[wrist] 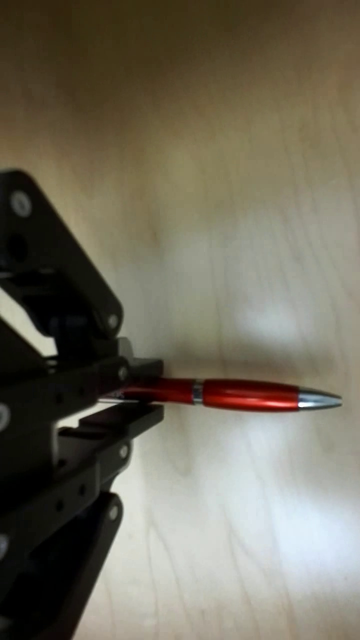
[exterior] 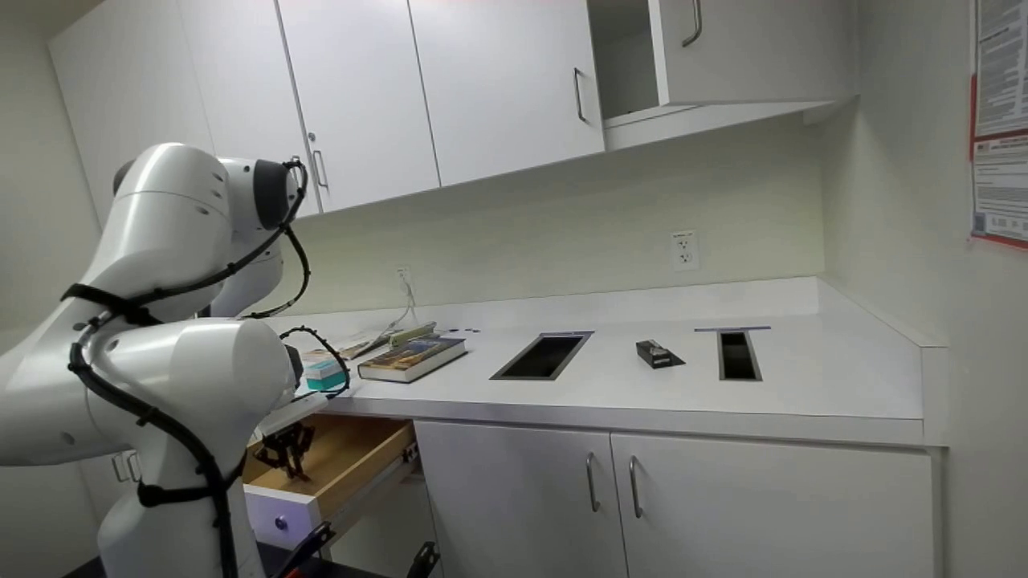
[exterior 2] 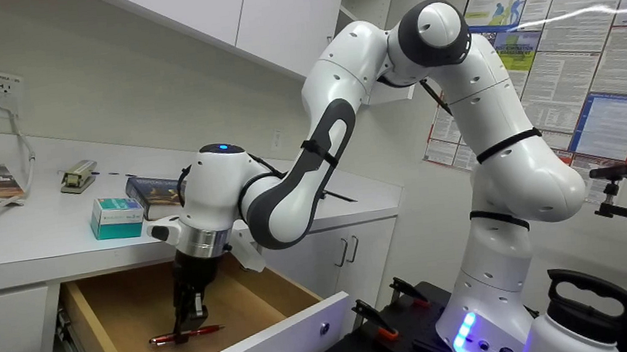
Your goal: Remove the pen from the drawer and put it on the counter
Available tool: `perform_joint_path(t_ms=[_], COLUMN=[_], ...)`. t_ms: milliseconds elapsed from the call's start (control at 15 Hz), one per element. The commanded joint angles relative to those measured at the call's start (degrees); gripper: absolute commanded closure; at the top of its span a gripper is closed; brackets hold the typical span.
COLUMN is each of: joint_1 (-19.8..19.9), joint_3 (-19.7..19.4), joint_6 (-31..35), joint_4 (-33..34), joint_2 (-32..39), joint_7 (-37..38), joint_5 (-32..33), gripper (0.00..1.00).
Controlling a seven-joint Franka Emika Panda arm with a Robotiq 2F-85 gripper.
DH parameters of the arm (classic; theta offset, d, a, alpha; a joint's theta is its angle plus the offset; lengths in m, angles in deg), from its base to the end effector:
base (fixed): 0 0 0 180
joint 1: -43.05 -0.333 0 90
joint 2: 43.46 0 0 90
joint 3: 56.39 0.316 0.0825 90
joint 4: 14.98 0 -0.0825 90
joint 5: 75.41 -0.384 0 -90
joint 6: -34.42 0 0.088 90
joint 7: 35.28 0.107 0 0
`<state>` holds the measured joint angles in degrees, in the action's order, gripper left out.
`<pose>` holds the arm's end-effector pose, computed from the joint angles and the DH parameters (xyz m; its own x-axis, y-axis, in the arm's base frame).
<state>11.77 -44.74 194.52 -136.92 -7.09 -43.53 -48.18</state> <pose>0.3944 0.4020 0.1158 0.2710 0.9616 0.0432 0.9591 -0.2736 0.0725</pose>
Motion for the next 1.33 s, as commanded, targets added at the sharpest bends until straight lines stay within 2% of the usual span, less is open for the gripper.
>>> perform_joint_path(t_ms=[0,133,333,600,867,1000,1067,1267], joint_1=[-1.1,-1.8,-4.1,-5.9,-2.0,0.7,1.5,3.7], joint_3=[1.5,1.8,0.2,-2.6,-0.6,1.0,2.5,3.6], joint_6=[-4.4,-6.5,-9.0,-10.9,-15.2,-18.2,-16.0,-17.0], joint_4=[-3.2,-4.1,-5.8,-8.9,-14.7,-18.1,-13.2,-16.9], joint_2=[-7.3,-10.6,-16.9,-25.7,-35.5,-39.8,-33.9,-38.3], joint_7=[0.3,1.2,5.1,19.3,32.7,36.8,32.8,34.6], joint_5=[-0.3,0.2,3.4,13.6,20.1,19.2,18.8,18.5], gripper=[0.96,0.96,0.96,0.96,0.96,0.96,0.84,0.84])
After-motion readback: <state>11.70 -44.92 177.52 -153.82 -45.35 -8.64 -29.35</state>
